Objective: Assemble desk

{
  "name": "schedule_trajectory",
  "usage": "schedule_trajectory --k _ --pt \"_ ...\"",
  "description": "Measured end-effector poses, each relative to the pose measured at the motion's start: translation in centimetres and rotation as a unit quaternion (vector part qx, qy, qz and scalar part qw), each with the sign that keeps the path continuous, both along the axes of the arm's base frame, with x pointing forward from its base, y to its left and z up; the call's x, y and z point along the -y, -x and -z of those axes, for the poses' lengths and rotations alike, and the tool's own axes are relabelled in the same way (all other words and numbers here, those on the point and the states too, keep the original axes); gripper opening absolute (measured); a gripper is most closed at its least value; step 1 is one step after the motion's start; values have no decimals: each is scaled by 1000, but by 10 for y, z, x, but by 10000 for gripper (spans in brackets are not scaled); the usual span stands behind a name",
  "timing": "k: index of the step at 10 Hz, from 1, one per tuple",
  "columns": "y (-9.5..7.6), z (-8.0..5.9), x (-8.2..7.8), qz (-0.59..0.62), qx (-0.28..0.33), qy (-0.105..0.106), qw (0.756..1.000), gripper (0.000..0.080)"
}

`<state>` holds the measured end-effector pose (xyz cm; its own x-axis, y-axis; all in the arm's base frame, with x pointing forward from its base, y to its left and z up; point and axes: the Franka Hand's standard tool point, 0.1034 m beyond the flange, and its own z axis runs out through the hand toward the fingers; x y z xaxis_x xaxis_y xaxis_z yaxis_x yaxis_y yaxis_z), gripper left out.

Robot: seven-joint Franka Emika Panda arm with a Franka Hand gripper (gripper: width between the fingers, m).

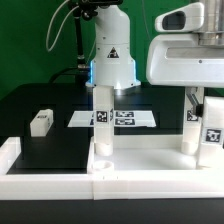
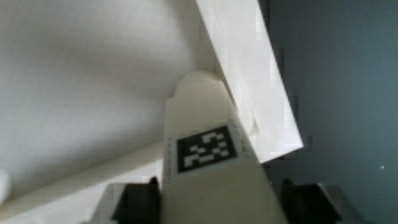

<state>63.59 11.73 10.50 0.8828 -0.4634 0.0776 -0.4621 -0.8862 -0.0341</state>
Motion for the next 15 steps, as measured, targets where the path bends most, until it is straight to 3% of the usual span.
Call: schedule_trajectory --k 3,6,7,9,10,11,12,13,15 --pt "1 0 -3 209 3 -17 978 294" --pt "1 3 -13 447 2 -60 893 292" --pt "-2 3 -14 542 11 -87 836 293" --pt "-1 3 -13 537 10 -85 839 294" --pt "-1 3 -12 517 11 -83 852 373" --pt "-4 2 -6 407 17 -73 910 536" --pt "-5 1 -4 319 19 -63 945 536" --pt "-1 2 -8 236 15 -50 970 624" --pt "-2 2 -6 183 17 -42 982 644"
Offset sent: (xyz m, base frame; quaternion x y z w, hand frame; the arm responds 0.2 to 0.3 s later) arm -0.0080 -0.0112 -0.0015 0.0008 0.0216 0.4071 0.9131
